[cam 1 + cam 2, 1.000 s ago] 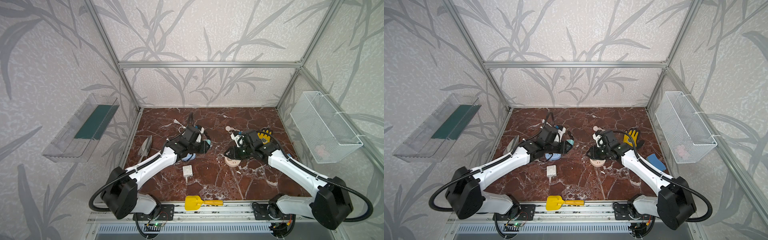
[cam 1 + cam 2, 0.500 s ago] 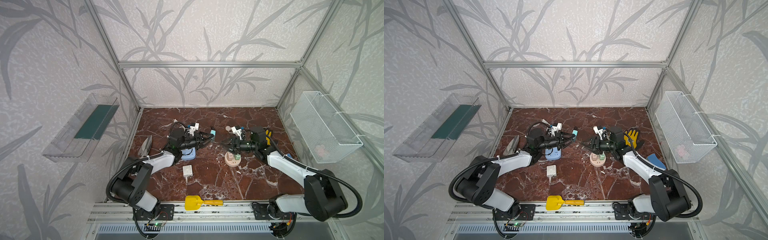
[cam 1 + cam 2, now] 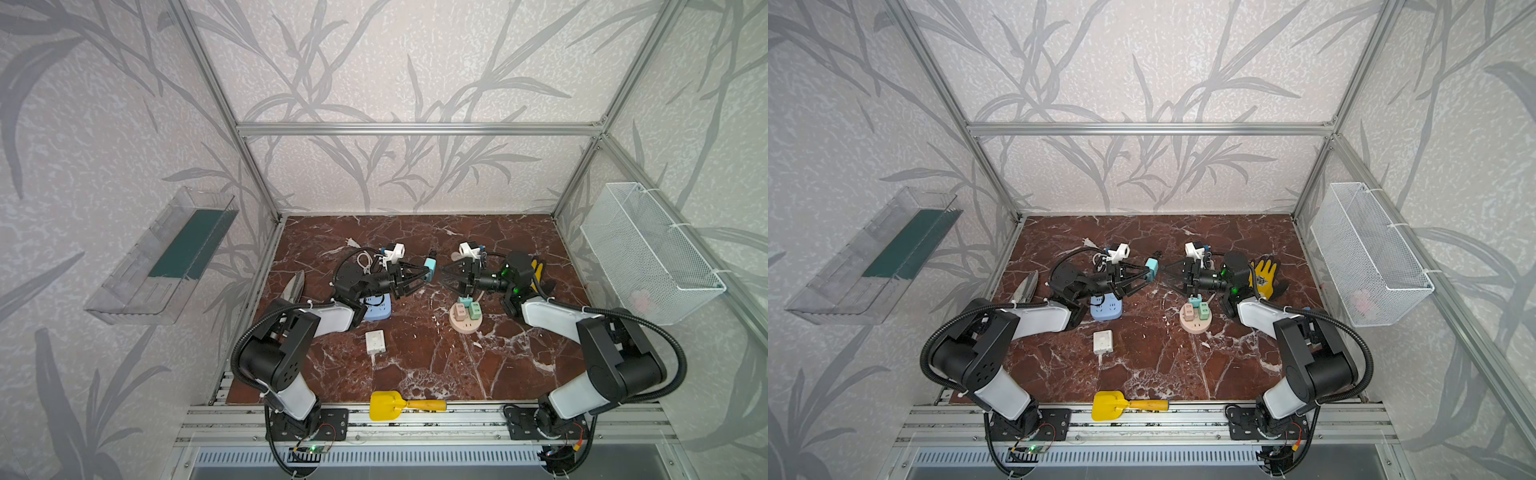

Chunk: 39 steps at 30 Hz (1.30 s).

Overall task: Insert plugs into power strip
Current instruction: Pick up the plug from the center of the table.

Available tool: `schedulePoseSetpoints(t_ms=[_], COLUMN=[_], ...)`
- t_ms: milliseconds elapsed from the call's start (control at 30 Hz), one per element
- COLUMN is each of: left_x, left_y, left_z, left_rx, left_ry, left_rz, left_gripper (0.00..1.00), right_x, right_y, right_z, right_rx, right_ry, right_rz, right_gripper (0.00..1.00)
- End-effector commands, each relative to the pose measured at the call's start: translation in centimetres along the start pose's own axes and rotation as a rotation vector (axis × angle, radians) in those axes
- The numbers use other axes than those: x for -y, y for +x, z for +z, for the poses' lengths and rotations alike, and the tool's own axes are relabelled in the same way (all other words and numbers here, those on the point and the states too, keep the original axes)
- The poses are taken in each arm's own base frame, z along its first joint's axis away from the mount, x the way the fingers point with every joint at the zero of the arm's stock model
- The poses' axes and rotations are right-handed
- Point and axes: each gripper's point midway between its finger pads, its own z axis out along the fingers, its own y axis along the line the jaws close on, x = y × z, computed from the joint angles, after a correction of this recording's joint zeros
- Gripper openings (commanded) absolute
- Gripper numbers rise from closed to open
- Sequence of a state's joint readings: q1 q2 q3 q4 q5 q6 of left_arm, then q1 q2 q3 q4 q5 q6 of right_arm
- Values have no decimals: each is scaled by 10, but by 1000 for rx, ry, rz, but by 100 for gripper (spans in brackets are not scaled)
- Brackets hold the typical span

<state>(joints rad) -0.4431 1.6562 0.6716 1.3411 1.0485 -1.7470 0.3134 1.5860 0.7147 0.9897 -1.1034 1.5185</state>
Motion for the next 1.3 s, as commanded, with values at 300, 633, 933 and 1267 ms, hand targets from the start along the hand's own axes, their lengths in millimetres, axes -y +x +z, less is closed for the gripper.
schedulePoseSetpoints(t_ms=[300, 633, 933, 1267], left_x=[10, 10, 17, 8], left_y=[34, 44, 53, 56], left_z=[-6, -7, -8, -3], left_rx=[-149, -228, -253, -265], left_ry=[14, 6, 12, 5], left_rz=[70, 113, 130, 107], left_gripper=[0, 0, 0, 0], right_x=[-16, -7, -4, -5], right_y=[8, 23, 44, 46], right_z=[4, 3, 10, 19], right_rx=[-152, -231, -298, -318], right_ry=[-61, -57, -70, -96], right_rz=[-10, -41, -90, -85], right_gripper=[68, 63, 62, 57])
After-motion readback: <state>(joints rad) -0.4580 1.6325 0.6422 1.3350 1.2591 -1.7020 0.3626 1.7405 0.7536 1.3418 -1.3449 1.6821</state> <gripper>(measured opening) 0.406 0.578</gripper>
